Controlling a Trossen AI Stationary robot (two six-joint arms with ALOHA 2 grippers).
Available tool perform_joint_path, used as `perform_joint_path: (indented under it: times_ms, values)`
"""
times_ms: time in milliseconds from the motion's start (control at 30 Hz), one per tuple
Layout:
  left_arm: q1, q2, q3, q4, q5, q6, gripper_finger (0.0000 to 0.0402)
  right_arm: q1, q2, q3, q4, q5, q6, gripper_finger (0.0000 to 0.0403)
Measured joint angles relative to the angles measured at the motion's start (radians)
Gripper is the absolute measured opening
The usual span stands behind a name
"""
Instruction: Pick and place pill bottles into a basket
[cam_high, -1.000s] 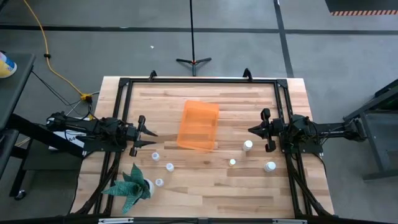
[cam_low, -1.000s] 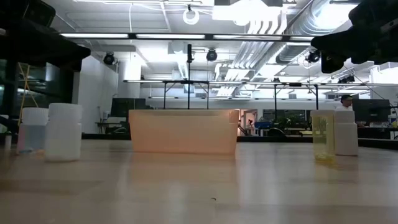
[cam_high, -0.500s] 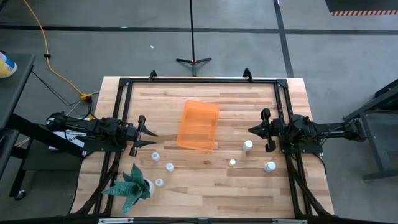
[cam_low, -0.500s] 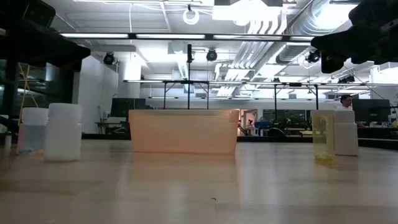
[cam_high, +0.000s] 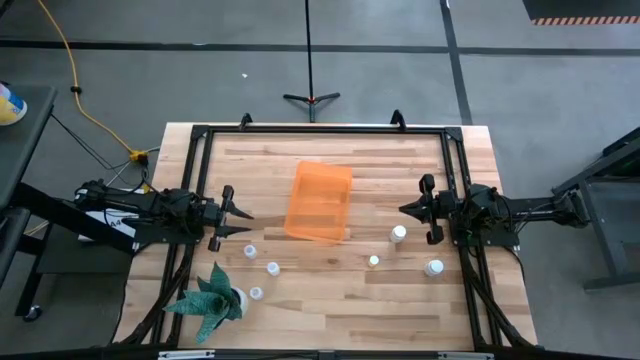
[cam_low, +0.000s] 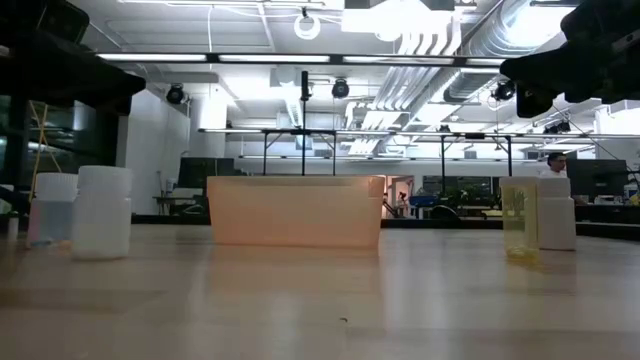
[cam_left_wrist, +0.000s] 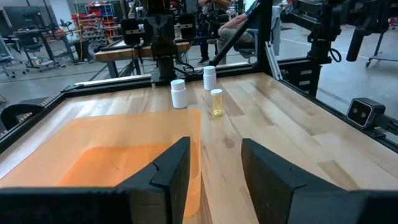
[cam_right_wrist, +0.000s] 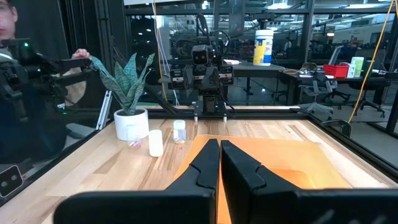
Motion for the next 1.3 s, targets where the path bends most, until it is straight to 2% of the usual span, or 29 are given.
perform_joint_path:
  times_ms: [1167,1300]
  values:
    - [0.000,0.000,0.000,0.000,0.000,0.000,0.0179,0.000,0.000,0.000,0.000,0.000,0.000,0.0007]
    - [0.000,0.000,0.000,0.000,0.000,0.000,0.0179,0.000,0.000,0.000,0.000,0.014,-0.045,0.0007]
